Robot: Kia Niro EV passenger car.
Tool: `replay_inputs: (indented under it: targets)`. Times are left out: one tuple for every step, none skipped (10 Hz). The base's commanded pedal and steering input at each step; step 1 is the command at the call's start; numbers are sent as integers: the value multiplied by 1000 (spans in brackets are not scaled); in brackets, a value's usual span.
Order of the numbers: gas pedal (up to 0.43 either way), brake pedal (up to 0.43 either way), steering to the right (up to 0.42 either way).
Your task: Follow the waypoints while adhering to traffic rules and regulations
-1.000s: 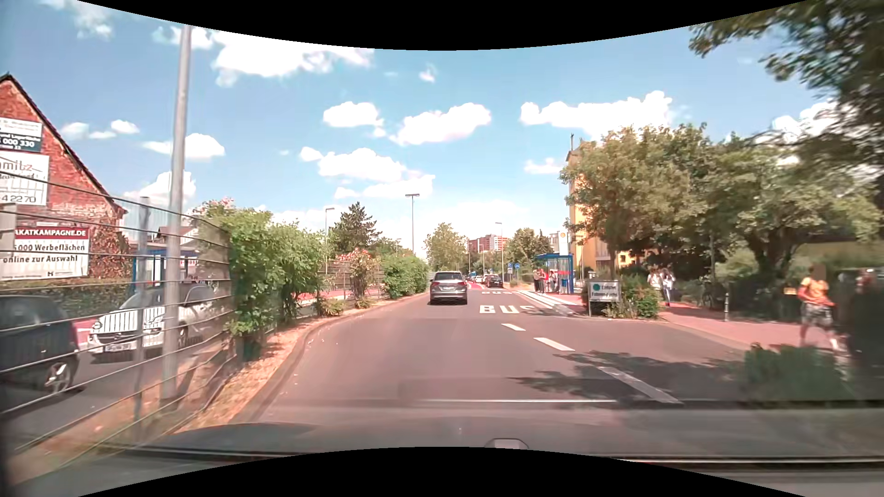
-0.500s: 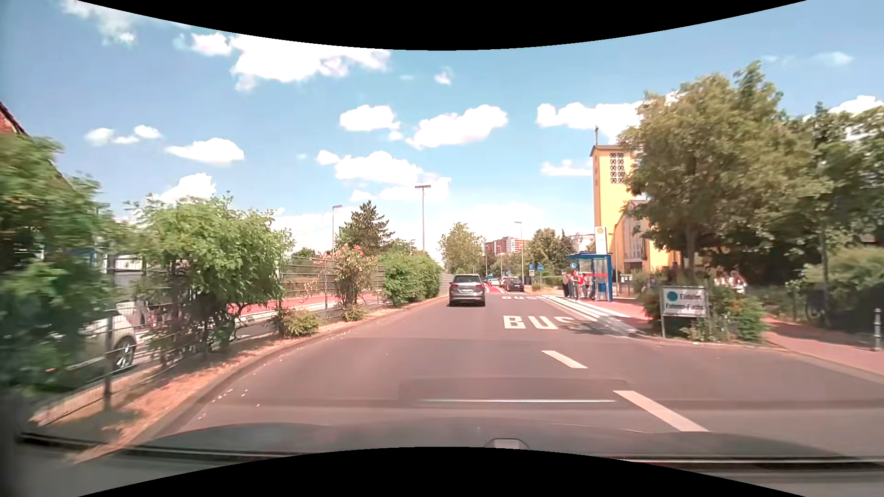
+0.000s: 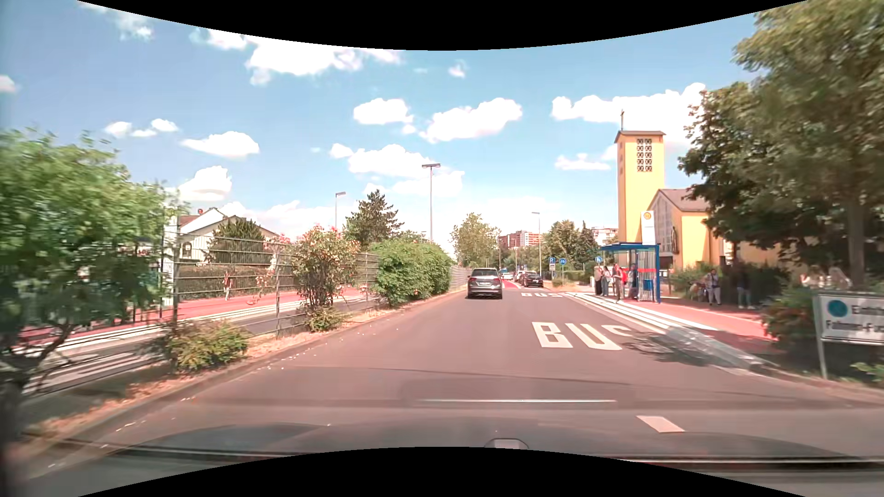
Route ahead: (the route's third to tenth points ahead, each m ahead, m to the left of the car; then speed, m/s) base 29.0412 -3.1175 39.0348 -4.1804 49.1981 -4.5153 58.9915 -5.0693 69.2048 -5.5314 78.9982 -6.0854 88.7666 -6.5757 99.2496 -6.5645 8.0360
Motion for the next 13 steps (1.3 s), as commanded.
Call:
replay_inputs:
  targets:
    - [0, 0, -14]
    - [0, 0, -3]
    - [0, 0, 5]
    - [0, 0, 12]
    - [0, 0, 20]
    - [0, 0, 28]
    - [0, 0, 33]
    - [0, 0, 33]
    - [0, 0, 33]
    - [0, 0, 30]
    - [0, 0, 27]
    - [0, 0, 25]
    - [8, 0, 23]
